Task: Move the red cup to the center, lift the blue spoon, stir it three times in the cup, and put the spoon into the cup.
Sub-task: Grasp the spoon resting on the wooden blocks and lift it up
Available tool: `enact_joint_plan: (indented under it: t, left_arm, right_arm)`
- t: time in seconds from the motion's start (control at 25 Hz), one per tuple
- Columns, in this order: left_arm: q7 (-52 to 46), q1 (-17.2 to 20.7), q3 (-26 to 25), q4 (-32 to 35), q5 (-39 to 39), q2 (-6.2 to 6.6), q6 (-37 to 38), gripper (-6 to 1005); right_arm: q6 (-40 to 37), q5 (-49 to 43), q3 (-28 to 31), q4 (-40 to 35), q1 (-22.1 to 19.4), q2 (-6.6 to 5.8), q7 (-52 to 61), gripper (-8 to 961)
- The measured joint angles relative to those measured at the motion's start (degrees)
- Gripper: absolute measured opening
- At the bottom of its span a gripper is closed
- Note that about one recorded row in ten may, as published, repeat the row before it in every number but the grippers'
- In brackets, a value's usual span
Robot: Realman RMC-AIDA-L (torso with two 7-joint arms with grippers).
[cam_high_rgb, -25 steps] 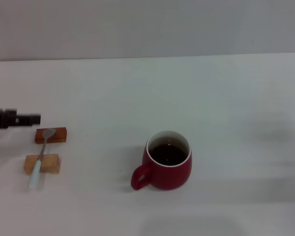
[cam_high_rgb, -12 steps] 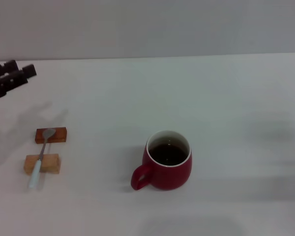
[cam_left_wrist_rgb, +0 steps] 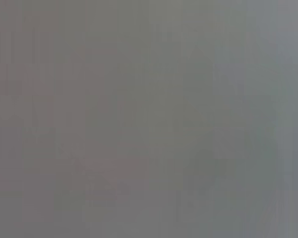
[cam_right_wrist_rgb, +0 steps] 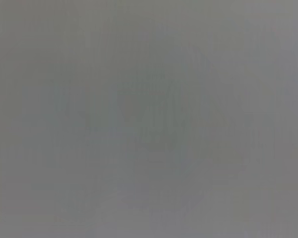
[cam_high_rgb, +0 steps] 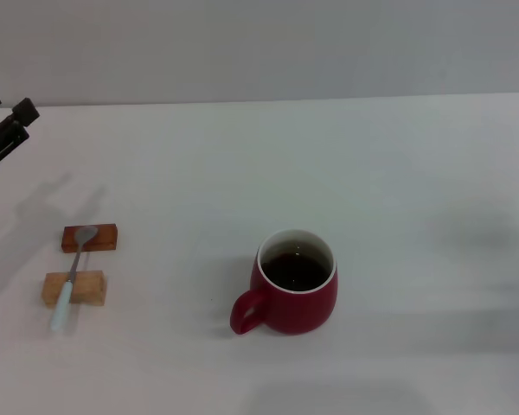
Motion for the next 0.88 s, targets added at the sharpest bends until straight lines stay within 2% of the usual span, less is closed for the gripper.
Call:
enact_joint_plan:
  t: [0.12,0.16,0.2,0.28,0.32,0.36,0.52,0.56,0.6,0.88]
  left_arm:
    - [8.3,0.0,-0.1,-4.6,-3.1,-0.08,0.1,681]
    - [8.3,0.0,-0.1,-4.6,-3.1,-0.08,0.1,681]
    - [12.9,-0.3,0.0,-7.6,-5.4,-0.12,0.2,681]
    - [15.1,-0.5,0.0,-9.1,-6.4,-0.18,0.2,681]
    - [19.7,-1.2,0.0,-12.5,-9.1,-0.22,0.3,681]
    - [19.7,-1.2,0.0,-12.5,-9.1,-0.22,0.3,681]
    - [29.3,-2.6,0.0,-19.5,-16.8,-0.47,0.9,681]
    - [29.3,-2.6,0.0,-19.5,-16.8,-0.47,0.9,681]
    - [33.3,-3.3,0.0,-22.5,-20.3,-0.61,1.3,681]
    - [39.5,-4.7,0.0,-26.6,-23.8,-0.78,2.7,682]
  right_arm:
    - [0.0,0.0,0.0,0.1,-0.3,0.0,0.0,0]
    - [0.0,0.0,0.0,0.1,-0.3,0.0,0.0,0]
    - [0.0,0.0,0.0,0.3,-0.4,0.0,0.0,0]
    - [0.0,0.0,0.0,0.4,-0.4,0.0,0.0,0]
    - [0.0,0.1,0.1,0.7,-0.5,0.0,0.0,0]
    - [0.0,0.1,0.1,0.7,-0.5,0.0,0.0,0]
    - [-0.3,0.1,0.1,0.8,-0.9,0.05,-0.1,0]
    - [-0.3,0.1,0.1,0.8,-0.9,0.05,-0.1,0]
    - [-0.5,0.1,0.1,0.8,-1.1,0.03,-0.1,-1]
    - [-0.1,0.0,0.0,0.6,-1.2,-0.13,-0.1,-1]
